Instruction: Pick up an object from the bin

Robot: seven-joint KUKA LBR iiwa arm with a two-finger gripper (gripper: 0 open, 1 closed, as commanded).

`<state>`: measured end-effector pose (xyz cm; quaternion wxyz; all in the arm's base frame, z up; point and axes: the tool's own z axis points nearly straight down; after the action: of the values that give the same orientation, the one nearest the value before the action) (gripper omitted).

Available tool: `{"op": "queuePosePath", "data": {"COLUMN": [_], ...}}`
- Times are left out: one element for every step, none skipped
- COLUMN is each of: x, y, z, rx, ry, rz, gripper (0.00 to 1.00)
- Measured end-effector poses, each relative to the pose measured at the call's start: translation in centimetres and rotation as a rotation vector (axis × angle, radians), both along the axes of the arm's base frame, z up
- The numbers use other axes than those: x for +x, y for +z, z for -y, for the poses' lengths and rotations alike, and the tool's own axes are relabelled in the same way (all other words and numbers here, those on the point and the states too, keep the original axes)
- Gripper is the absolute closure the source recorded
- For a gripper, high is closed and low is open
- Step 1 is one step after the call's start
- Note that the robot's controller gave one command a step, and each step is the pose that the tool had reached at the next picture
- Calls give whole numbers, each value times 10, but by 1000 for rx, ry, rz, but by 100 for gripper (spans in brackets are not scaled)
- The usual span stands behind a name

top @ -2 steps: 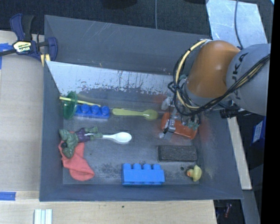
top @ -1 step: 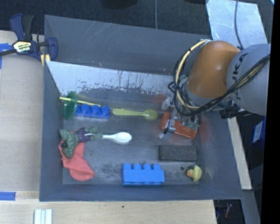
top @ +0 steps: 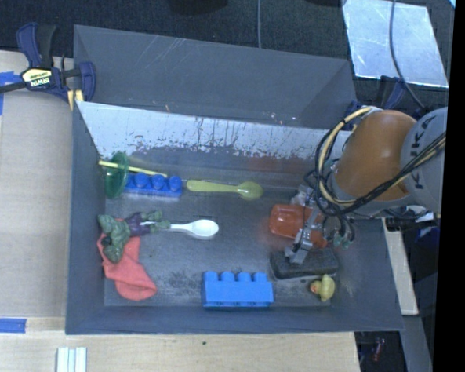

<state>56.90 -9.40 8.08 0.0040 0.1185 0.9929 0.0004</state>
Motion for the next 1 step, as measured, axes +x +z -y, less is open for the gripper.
{"op": "queuePosePath", "data": {"x": [11], "y": [-10], "z": [15], "rx": [1], "ry": [12], "rz": [14], "gripper": [100]}}
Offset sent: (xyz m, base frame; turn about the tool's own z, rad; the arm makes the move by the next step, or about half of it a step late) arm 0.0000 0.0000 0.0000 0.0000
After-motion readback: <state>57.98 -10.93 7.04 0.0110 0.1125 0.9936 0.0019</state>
